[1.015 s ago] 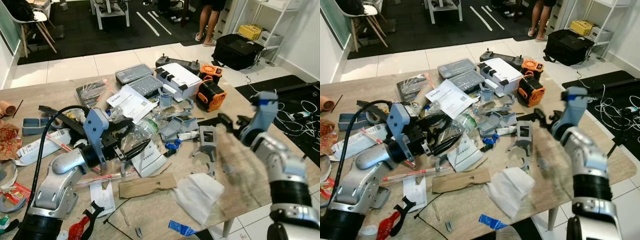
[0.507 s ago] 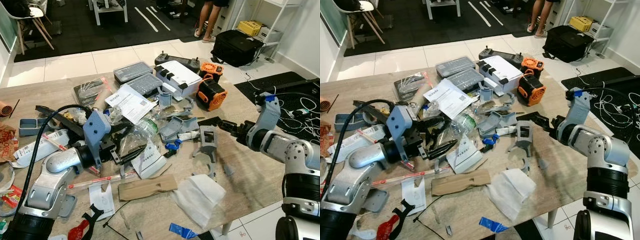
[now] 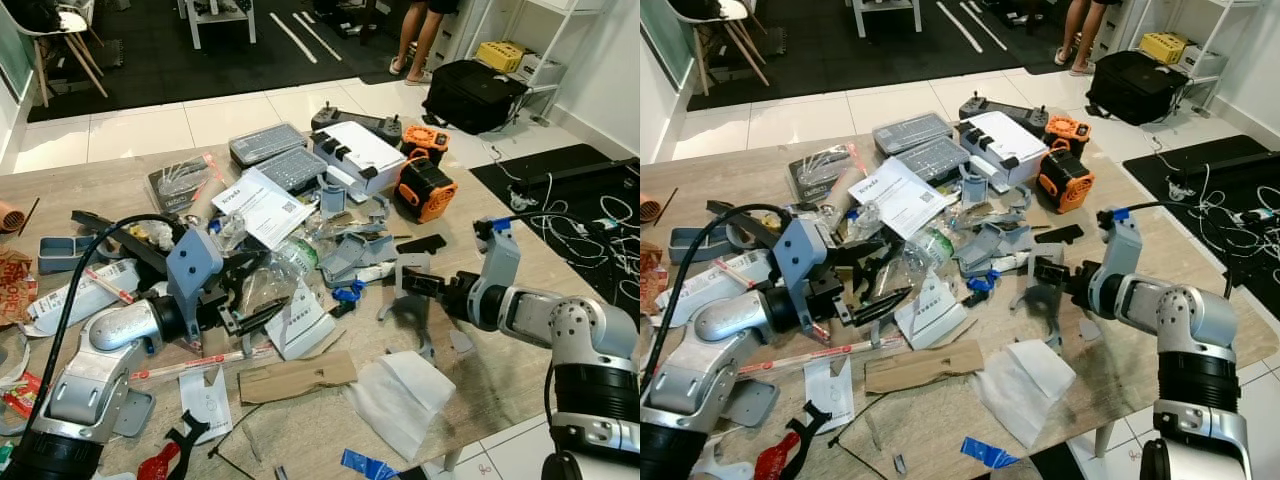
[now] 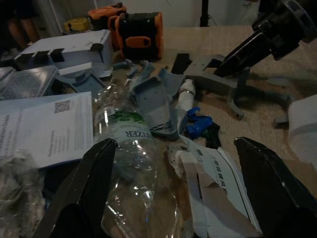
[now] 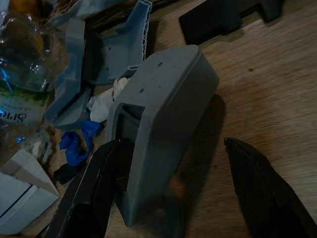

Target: Picking trash to rubbish bin

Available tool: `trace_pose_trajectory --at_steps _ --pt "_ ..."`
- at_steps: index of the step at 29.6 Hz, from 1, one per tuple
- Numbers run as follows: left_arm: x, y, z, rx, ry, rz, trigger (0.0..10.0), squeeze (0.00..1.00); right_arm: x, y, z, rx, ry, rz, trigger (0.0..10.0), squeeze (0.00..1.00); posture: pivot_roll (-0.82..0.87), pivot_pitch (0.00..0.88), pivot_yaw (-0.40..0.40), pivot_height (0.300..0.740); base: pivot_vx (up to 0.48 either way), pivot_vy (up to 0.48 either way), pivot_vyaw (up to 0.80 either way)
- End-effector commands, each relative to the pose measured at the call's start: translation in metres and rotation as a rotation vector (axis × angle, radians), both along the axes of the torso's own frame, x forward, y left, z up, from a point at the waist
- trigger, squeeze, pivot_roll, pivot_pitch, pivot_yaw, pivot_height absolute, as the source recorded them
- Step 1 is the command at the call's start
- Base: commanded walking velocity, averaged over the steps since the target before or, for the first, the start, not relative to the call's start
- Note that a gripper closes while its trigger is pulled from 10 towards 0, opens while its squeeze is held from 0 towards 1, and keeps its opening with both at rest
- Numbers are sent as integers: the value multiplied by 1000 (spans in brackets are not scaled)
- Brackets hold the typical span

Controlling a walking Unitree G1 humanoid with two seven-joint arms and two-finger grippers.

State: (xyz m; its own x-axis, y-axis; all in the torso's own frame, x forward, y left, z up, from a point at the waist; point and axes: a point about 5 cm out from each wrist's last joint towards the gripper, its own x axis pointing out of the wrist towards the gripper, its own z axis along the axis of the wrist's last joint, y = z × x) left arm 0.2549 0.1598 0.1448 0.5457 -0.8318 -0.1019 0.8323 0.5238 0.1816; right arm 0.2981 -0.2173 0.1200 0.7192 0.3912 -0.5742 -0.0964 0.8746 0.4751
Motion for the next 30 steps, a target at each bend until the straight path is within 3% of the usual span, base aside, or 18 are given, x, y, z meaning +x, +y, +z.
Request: trace_pose_trajectory --at_steps 1,2,3,19,23,27,30 --pt "-1 -1 0 30 -5 -9 10000 0 -6 2 -12 -16 57 8 9098 0 -54 0 -30 740 0 0 0" --pt "-1 -1 0 30 -5 -9 10000 0 -7 2 -12 -15 58 9 9098 0 -54 0 -30 740 0 0 0" --pt "-1 -1 0 30 -7 -7 10000 0 -7 1 -12 -18 57 3 0 0 -54 0 -30 740 0 0 0" --pt "0 -2 0 40 -10 -3 10000 0 -6 2 -9 -10 28 19 0 0 -57 0 -30 740 0 0 0" --pt "0 -3 0 40 -11 -3 10000 0 -2 5 -1 17 -30 24 0 0 -58 0 -29 740 0 0 0" --pt "2 -4 3 7 -25 7 10000 0 3 21 35 147 -269 120 0 0 -58 0 -29 740 0 0 0" --pt "5 -7 14 -101 -60 33 10000 0 -4 38 64 273 -447 235 0 0 -59 0 -30 740 0 0 0"
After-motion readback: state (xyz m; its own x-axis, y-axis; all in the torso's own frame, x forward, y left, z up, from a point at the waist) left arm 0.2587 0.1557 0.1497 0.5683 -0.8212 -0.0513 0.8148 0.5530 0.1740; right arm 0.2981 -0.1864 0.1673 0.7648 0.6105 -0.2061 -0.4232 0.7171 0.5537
